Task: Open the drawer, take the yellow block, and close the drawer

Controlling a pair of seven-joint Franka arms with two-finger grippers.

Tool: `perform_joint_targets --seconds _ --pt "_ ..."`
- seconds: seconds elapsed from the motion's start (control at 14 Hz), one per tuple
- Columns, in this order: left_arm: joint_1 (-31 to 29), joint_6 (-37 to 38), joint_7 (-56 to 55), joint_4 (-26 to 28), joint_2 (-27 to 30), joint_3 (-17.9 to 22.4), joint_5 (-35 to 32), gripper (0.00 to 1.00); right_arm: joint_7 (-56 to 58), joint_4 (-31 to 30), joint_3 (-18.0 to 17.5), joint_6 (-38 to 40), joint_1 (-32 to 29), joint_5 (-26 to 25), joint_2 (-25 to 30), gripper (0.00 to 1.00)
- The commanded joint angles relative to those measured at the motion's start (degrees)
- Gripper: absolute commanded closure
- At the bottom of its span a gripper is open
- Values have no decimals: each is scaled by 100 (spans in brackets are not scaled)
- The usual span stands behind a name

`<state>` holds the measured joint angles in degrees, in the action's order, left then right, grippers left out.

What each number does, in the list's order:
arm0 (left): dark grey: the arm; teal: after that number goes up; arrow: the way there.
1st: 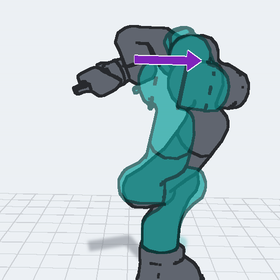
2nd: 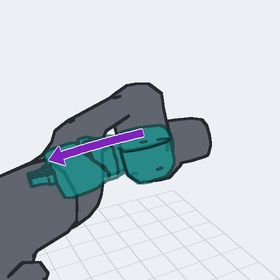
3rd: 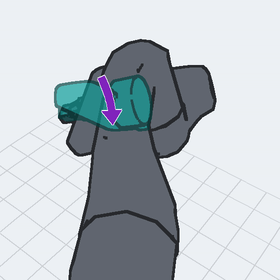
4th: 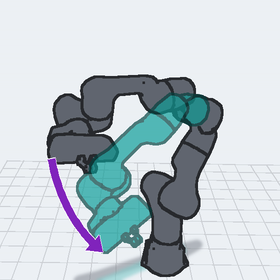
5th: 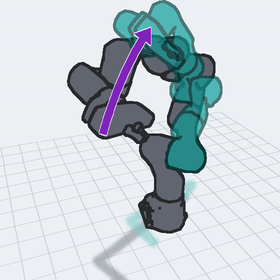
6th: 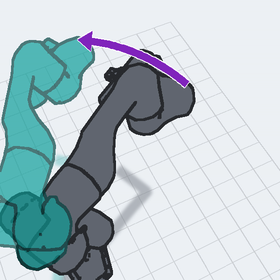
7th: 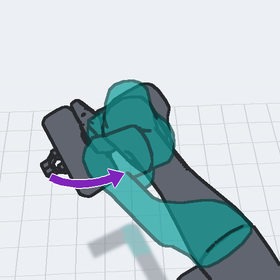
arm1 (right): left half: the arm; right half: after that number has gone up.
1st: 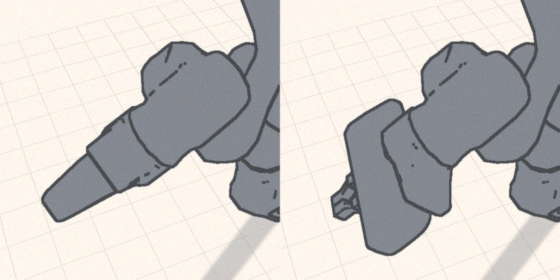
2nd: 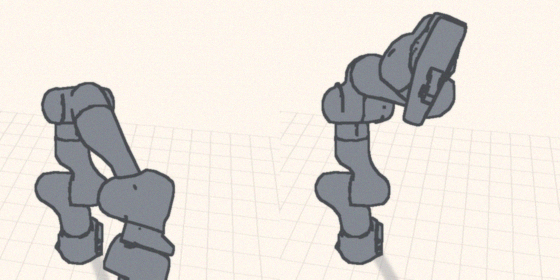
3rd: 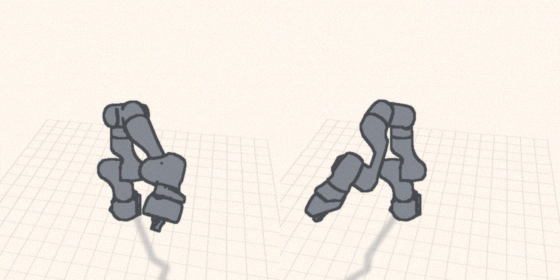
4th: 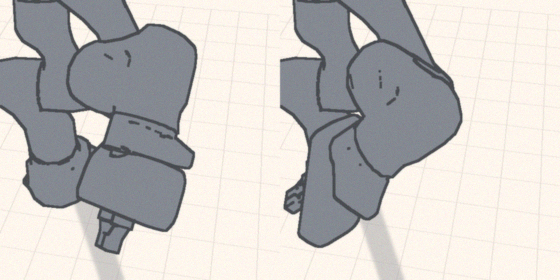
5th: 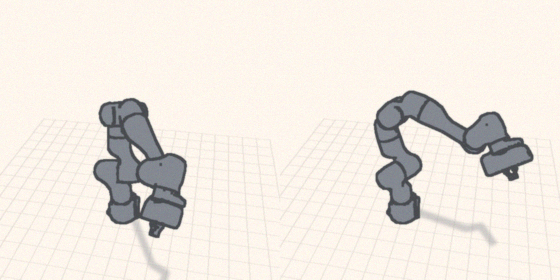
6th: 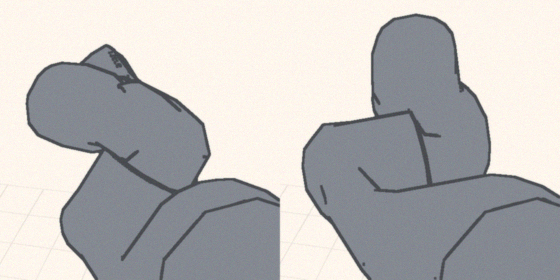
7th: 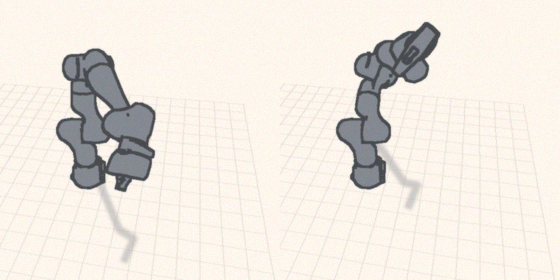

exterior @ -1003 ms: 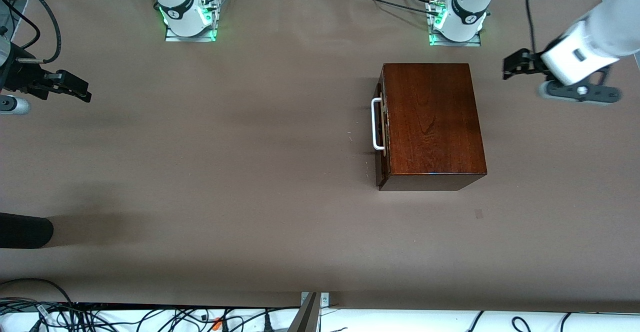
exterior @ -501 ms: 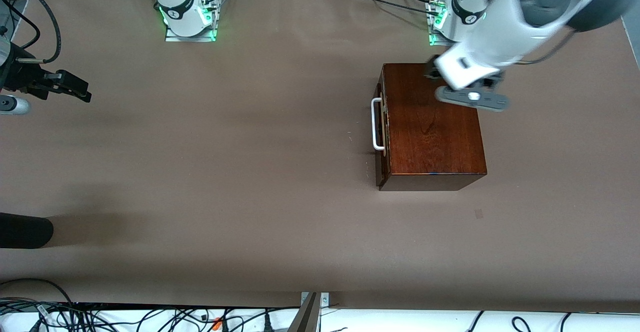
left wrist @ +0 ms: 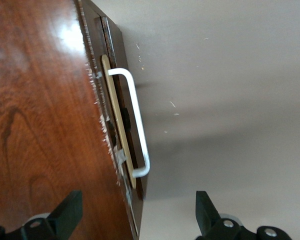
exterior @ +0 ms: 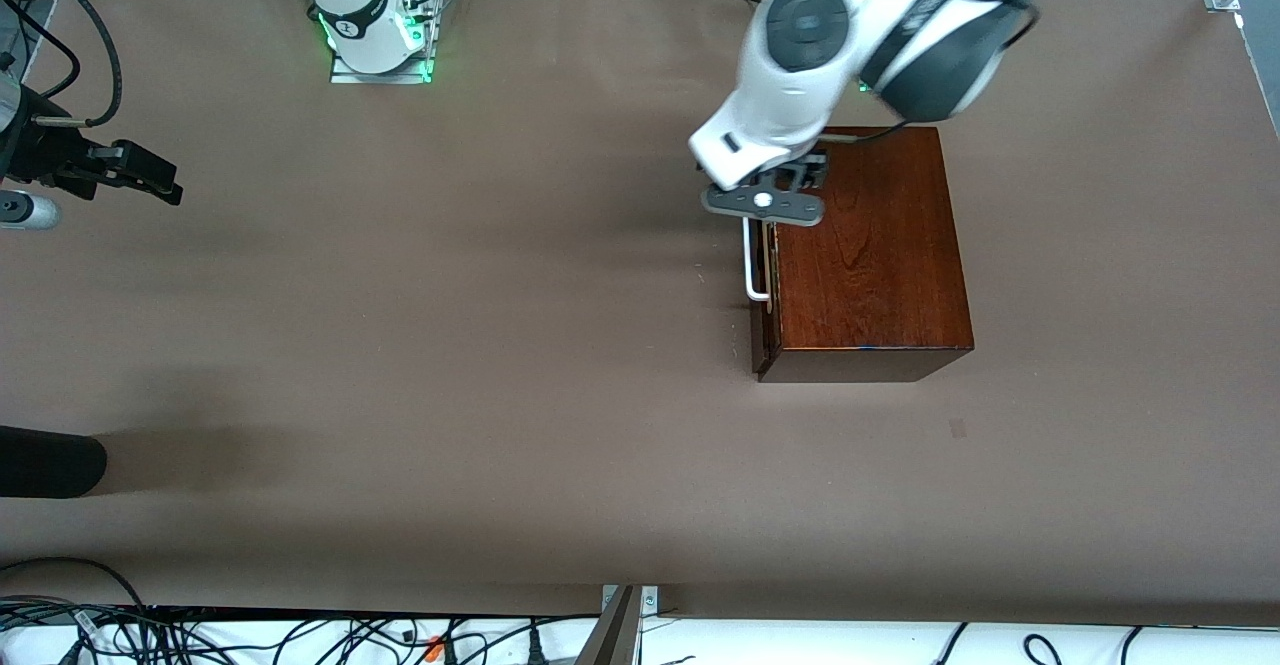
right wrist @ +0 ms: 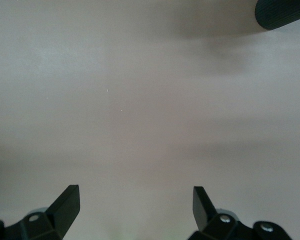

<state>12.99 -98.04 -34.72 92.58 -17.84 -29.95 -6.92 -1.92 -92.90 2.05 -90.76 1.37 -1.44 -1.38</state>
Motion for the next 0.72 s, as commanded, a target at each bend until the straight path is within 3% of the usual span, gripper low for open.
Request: perform_joint_targets --seconds 0.0,0.29,0.5,0.64 --pt "318 -197 -281 -21 -368 6 -626 0 34 9 -56 41 -75 39 85 0" --pt "292 -1164 -325 725 -351 15 -679 0 34 9 -56 50 -75 39 85 0" --pt "327 -1532 -701 1120 -378 6 -1302 0 34 9 -56 50 -67 39 85 0" --pt "345 -1867 -800 1367 -386 6 -1330 0 34 9 -56 50 -75 39 85 0"
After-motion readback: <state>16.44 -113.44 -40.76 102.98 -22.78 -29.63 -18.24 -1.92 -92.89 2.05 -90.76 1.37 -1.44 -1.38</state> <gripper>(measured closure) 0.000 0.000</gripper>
